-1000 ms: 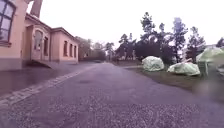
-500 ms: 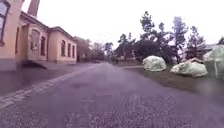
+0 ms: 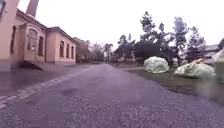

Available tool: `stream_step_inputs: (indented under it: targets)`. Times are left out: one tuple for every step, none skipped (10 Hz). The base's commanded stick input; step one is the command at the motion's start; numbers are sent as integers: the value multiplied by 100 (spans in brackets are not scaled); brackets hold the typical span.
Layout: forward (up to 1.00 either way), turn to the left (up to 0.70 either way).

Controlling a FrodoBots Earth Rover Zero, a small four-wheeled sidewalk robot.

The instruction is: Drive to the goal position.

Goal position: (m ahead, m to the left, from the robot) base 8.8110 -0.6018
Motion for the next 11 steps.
stream_step_inputs:
  targets:
    - [100, 0]
    - [100, 0]
    - [100, 0]
    - [100, 0]
    - [100, 0]
    - [100, 0]
    - [100, 0]
    - [100, 0]
    - [100, 0]
    - [100, 0]
    - [100, 0]
